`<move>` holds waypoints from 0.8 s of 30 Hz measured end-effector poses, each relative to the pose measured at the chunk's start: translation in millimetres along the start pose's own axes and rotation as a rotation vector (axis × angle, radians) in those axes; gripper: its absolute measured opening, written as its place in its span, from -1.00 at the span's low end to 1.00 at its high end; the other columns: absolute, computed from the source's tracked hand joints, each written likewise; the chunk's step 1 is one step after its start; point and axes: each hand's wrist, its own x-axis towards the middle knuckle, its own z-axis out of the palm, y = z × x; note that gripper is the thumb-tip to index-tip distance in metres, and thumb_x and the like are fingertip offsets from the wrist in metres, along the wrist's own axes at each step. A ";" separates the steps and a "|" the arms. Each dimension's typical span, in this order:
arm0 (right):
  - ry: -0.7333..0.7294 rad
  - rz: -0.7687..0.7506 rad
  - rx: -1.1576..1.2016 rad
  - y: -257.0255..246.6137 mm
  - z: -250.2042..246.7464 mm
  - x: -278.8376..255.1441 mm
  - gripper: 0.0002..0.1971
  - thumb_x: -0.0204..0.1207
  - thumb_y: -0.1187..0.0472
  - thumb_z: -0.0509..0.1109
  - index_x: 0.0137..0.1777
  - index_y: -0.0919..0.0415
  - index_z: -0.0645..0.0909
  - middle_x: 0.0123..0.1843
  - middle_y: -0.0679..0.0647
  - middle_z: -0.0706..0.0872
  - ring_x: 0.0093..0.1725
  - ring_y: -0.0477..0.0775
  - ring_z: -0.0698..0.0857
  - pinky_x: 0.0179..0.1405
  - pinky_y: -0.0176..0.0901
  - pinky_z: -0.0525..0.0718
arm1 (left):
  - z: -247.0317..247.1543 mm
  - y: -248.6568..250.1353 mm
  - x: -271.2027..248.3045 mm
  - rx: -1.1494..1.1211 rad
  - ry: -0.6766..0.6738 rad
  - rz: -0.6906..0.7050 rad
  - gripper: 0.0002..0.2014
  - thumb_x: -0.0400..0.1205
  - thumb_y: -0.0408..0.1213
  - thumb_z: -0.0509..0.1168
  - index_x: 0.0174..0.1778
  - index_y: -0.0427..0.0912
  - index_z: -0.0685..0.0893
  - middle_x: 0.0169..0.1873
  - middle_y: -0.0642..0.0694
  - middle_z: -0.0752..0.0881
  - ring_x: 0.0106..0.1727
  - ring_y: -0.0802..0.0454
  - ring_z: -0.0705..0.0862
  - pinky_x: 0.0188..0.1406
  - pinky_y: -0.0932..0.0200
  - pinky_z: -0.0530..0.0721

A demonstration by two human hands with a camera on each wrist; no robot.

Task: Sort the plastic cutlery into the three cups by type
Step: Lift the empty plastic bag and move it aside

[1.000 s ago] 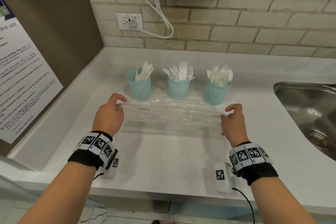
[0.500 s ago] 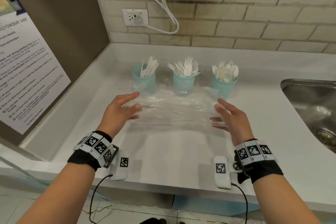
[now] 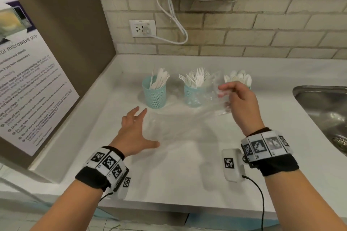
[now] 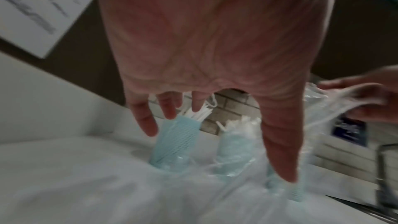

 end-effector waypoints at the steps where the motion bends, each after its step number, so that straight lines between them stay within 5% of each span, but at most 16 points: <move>1: -0.026 -0.035 0.012 -9.7 9.1 -0.4 -0.68 0.45 0.40 0.09 -0.10 0.09 0.64 -0.17 0.06 0.69 -0.21 0.04 0.61 -0.30 -0.18 0.54 | 1.3 6.8 1.1 -0.016 -0.022 0.061 0.32 0.18 0.17 0.61 0.66 0.05 -0.17 0.58 0.19 -0.16 0.62 -0.03 0.00 0.60 0.00 0.20; 3: -0.141 -0.082 0.037 -28.4 28.9 -4.1 -0.80 0.46 0.24 0.18 -0.08 0.09 0.63 -0.28 -0.02 0.61 -0.26 0.00 0.55 -0.28 -0.18 0.50 | 6.3 23.5 5.8 -0.073 -0.036 0.120 0.47 0.04 0.27 0.62 0.61 0.16 -0.37 0.50 0.31 -0.12 0.57 -0.03 0.22 0.51 -0.08 0.41; 6: -0.369 -0.094 0.029 -45.3 54.8 -10.2 -0.84 0.43 0.00 0.48 -0.06 0.02 0.67 -0.29 -0.21 0.59 -0.33 -0.17 0.51 -0.27 -0.33 0.48 | 11.6 45.9 16.9 -0.120 0.019 0.101 0.42 0.11 0.23 0.61 0.59 0.23 -0.38 0.36 0.08 0.12 0.24 0.01 0.49 0.27 0.08 0.57; 8: -0.419 -0.089 0.013 -48.9 61.4 -11.5 -0.82 0.33 0.04 0.59 -0.14 0.02 0.68 -0.39 -0.30 0.62 -0.40 -0.28 0.51 -0.31 -0.42 0.47 | 10.2 52.3 23.5 -0.185 0.086 0.060 0.05 0.31 0.12 0.55 0.62 0.10 0.06 0.19 -0.03 0.24 0.15 -0.01 0.53 0.18 0.20 0.51; 10: -0.321 -0.115 0.045 -49.6 54.8 -8.3 -0.84 0.34 0.09 0.59 -0.28 0.10 0.66 -0.38 -0.21 0.63 -0.36 -0.22 0.54 -0.27 -0.37 0.50 | 7.8 50.9 27.4 -0.216 0.133 0.078 -0.40 0.46 0.01 0.48 0.38 -0.07 0.49 0.10 -0.04 0.30 0.10 -0.02 0.54 0.10 0.36 0.42; 13: -0.057 -0.052 0.208 -36.8 33.8 -1.0 -0.62 0.39 0.07 0.55 -0.46 0.08 0.40 -0.47 -0.06 0.43 -0.43 -0.12 0.43 -0.34 -0.34 0.51 | 4.0 50.5 26.1 -0.385 0.143 0.175 -0.67 0.41 -0.10 0.55 -0.03 -0.11 0.61 0.02 0.01 0.32 0.00 0.17 0.46 -0.06 0.62 0.38; 15: 0.022 0.040 0.297 -25.2 26.7 -2.2 -0.54 0.36 0.00 0.56 -0.45 0.06 0.28 -0.42 0.07 0.42 -0.38 -0.06 0.46 -0.25 -0.25 0.53 | -2.1 59.7 20.1 -0.518 0.113 0.228 -0.60 0.31 -0.04 0.60 -0.19 -0.05 0.52 0.00 0.06 0.37 0.01 0.29 0.45 -0.01 0.56 0.45; 17: 0.006 0.156 0.272 -10.6 28.0 -6.7 -0.52 0.28 -0.17 0.54 -0.37 0.10 0.34 -0.22 0.17 0.55 -0.18 0.03 0.60 -0.03 0.01 0.61 | -5.7 70.2 16.2 -0.705 0.084 0.282 -0.41 0.19 0.21 0.58 -0.12 -0.09 0.51 0.03 -0.06 0.54 0.02 0.10 0.57 0.07 0.30 0.56; 19: -0.076 0.315 0.241 0.2 35.8 -16.9 -0.42 0.31 -0.31 0.43 -0.04 0.22 0.48 0.11 0.04 0.68 0.10 -0.04 0.68 0.16 0.23 0.66 | -5.0 80.0 13.0 -0.935 0.080 0.296 -0.25 0.11 0.38 0.52 -0.03 -0.12 0.52 -0.03 -0.17 0.66 -0.02 -0.05 0.66 0.10 0.02 0.62; 21: -0.194 0.419 0.335 7.2 46.3 -28.9 -0.35 0.39 -0.37 0.32 0.30 0.07 0.38 0.35 -0.04 0.59 0.28 0.04 0.66 0.09 0.39 0.68 | -1.2 88.9 9.9 -1.080 0.088 0.295 -0.32 0.16 0.38 0.49 -0.04 -0.05 0.55 -0.06 -0.16 0.68 -0.03 -0.07 0.67 0.11 -0.07 0.63; 24: -0.267 0.436 0.524 9.2 56.9 -44.8 -0.49 0.50 -0.25 0.30 0.29 0.01 0.27 0.30 0.05 0.64 0.18 0.16 0.75 -0.05 0.35 0.75 | 3.9 97.2 5.7 -1.192 0.129 0.269 -0.55 0.35 0.21 0.45 0.06 0.08 0.62 0.04 -0.15 0.76 0.09 -0.11 0.75 0.18 -0.05 0.67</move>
